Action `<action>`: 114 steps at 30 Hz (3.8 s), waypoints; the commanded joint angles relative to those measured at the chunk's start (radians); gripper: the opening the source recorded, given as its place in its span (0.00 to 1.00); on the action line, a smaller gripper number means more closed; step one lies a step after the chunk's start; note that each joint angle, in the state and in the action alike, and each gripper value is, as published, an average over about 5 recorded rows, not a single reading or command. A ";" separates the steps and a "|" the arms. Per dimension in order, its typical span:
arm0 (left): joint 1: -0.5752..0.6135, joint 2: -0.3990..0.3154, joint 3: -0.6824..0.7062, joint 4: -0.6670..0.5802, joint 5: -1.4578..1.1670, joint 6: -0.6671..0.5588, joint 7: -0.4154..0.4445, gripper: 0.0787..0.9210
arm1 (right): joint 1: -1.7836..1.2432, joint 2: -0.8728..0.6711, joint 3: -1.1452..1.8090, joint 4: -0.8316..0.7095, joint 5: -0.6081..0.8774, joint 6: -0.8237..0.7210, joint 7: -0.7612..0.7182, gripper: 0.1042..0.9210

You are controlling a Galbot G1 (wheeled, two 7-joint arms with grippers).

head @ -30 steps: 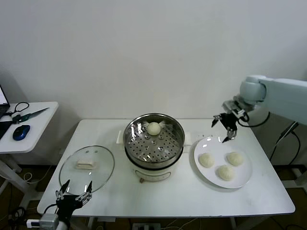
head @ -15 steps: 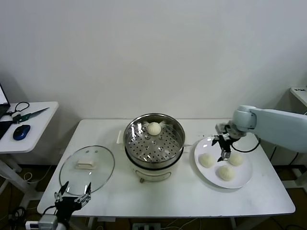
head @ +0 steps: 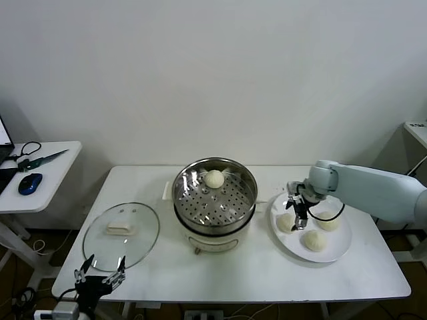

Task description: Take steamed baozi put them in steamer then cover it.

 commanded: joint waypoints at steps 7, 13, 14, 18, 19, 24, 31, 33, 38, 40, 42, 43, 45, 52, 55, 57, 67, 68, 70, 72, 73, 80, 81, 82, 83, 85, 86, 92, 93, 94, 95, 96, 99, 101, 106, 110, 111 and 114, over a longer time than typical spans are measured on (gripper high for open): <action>0.001 0.002 -0.001 0.004 0.000 -0.002 -0.001 0.88 | -0.035 0.018 0.025 -0.017 -0.016 -0.018 0.007 0.75; 0.000 0.002 -0.001 0.004 -0.001 -0.002 -0.001 0.88 | -0.001 0.024 0.012 -0.021 -0.030 -0.009 -0.017 0.69; 0.000 0.002 -0.001 0.004 -0.001 -0.002 -0.002 0.88 | 0.010 0.024 0.006 -0.021 -0.029 -0.005 -0.026 0.68; -0.002 0.000 0.003 0.003 -0.001 -0.002 -0.002 0.88 | 0.048 0.023 -0.018 -0.016 -0.010 0.014 -0.069 0.65; -0.003 -0.001 0.004 0.003 -0.001 -0.002 -0.002 0.88 | 0.056 0.023 -0.023 -0.014 -0.004 0.017 -0.077 0.64; -0.002 -0.003 0.004 -0.002 -0.002 -0.001 -0.002 0.88 | 0.128 0.021 -0.062 0.007 0.022 0.036 -0.108 0.61; -0.004 0.003 0.003 -0.004 -0.005 -0.001 -0.002 0.88 | 0.465 0.043 -0.264 0.076 0.125 0.097 -0.197 0.60; -0.007 0.003 0.005 -0.005 -0.005 0.000 -0.001 0.88 | 0.592 0.063 -0.325 0.116 0.184 0.108 -0.221 0.60; -0.011 0.005 0.010 -0.013 -0.007 0.000 -0.001 0.88 | 0.832 0.131 -0.380 0.224 0.399 0.081 -0.226 0.60; -0.008 0.006 0.012 -0.020 -0.008 0.000 -0.001 0.88 | 0.874 0.165 -0.361 0.260 0.462 0.058 -0.215 0.60; -0.005 0.007 0.015 -0.026 -0.008 0.000 -0.001 0.88 | 0.880 0.201 -0.325 0.289 0.510 0.030 -0.191 0.60; -0.004 0.007 0.016 -0.029 -0.008 -0.001 0.000 0.88 | 0.874 0.223 -0.302 0.300 0.532 0.014 -0.172 0.60; -0.003 0.007 0.017 -0.033 -0.007 -0.001 0.000 0.88 | 0.843 0.271 -0.250 0.314 0.562 -0.022 -0.126 0.60; 0.000 0.009 0.016 -0.038 -0.007 -0.003 -0.001 0.88 | 0.651 0.457 -0.156 0.269 0.588 -0.101 -0.012 0.60; 0.004 0.013 0.015 -0.042 -0.006 -0.006 0.000 0.88 | 0.558 0.525 -0.147 0.204 0.582 -0.116 0.017 0.60; 0.006 0.014 0.012 -0.044 -0.006 -0.008 0.000 0.88 | 0.505 0.561 -0.144 0.156 0.566 -0.122 0.028 0.60; 0.004 0.016 0.005 -0.027 -0.007 -0.012 -0.001 0.88 | 0.326 0.642 -0.142 -0.024 0.488 -0.138 0.068 0.60; 0.003 0.016 0.006 -0.026 -0.007 -0.012 -0.001 0.88 | 0.313 0.645 -0.139 -0.035 0.484 -0.140 0.072 0.60; 0.002 0.015 0.006 -0.025 -0.007 -0.012 -0.001 0.88 | 0.291 0.652 -0.137 -0.057 0.473 -0.141 0.076 0.60; 0.001 0.015 0.006 -0.024 -0.007 -0.012 -0.001 0.88 | 0.271 0.659 -0.136 -0.081 0.460 -0.141 0.080 0.60; 0.000 0.015 0.006 -0.023 -0.007 -0.012 -0.001 0.88 | 0.263 0.662 -0.135 -0.091 0.455 -0.140 0.081 0.60; -0.001 0.013 0.005 -0.020 -0.008 -0.011 -0.001 0.88 | 0.234 0.666 -0.134 -0.106 0.426 -0.140 0.088 0.60; -0.001 0.013 0.005 -0.020 -0.008 -0.011 -0.001 0.88 | 0.233 0.665 -0.133 -0.107 0.423 -0.140 0.090 0.60; -0.001 0.013 0.005 -0.021 -0.008 -0.010 -0.001 0.88 | 0.233 0.664 -0.132 -0.108 0.421 -0.140 0.091 0.60; -0.001 0.012 0.005 -0.022 -0.008 -0.009 -0.001 0.88 | 0.236 0.662 -0.130 -0.109 0.420 -0.139 0.090 0.60; -0.002 0.012 0.005 -0.024 -0.008 -0.008 -0.001 0.88 | 0.245 0.658 -0.127 -0.106 0.420 -0.130 0.082 0.60; -0.002 0.012 0.004 -0.025 -0.008 -0.008 -0.001 0.88 | 0.251 0.655 -0.127 -0.102 0.420 -0.125 0.076 0.60; -0.001 0.011 0.003 -0.030 -0.008 -0.006 -0.001 0.88 | 0.311 0.604 -0.122 -0.038 0.412 -0.080 0.028 0.72; -0.001 0.011 0.003 -0.030 -0.008 -0.005 -0.001 0.88 | 0.332 0.588 -0.122 -0.027 0.407 -0.072 0.017 0.76; -0.002 0.011 0.003 -0.030 -0.008 -0.004 -0.001 0.88 | 0.360 0.566 -0.123 -0.015 0.402 -0.060 0.002 0.79; -0.003 0.011 0.004 -0.030 -0.008 -0.004 -0.001 0.88 | 0.388 0.541 -0.127 -0.003 0.398 -0.047 -0.015 0.82; -0.004 0.011 0.005 -0.030 -0.007 -0.004 -0.001 0.88 | 0.419 0.513 -0.134 0.010 0.399 -0.031 -0.037 0.85; -0.008 0.011 0.007 -0.032 -0.007 -0.001 0.000 0.88 | 0.516 0.400 -0.171 0.067 0.412 0.031 -0.141 0.87; -0.011 0.011 0.007 -0.033 -0.007 0.000 0.000 0.88 | 0.579 0.303 -0.212 0.111 0.412 0.069 -0.203 0.88; -0.018 0.016 0.006 -0.029 -0.008 -0.001 0.000 0.88 | 0.735 0.052 -0.357 0.240 0.343 0.114 -0.246 0.88; -0.029 0.015 0.006 -0.017 -0.009 -0.003 -0.001 0.88 | 0.793 -0.127 -0.471 0.350 0.249 0.118 -0.238 0.88; -0.033 0.014 0.006 -0.015 -0.009 -0.003 0.000 0.88 | 0.788 -0.170 -0.491 0.373 0.217 0.116 -0.231 0.88; -0.038 0.010 0.006 -0.015 -0.009 -0.001 0.001 0.88 | 0.728 -0.267 -0.506 0.398 0.132 0.107 -0.204 0.88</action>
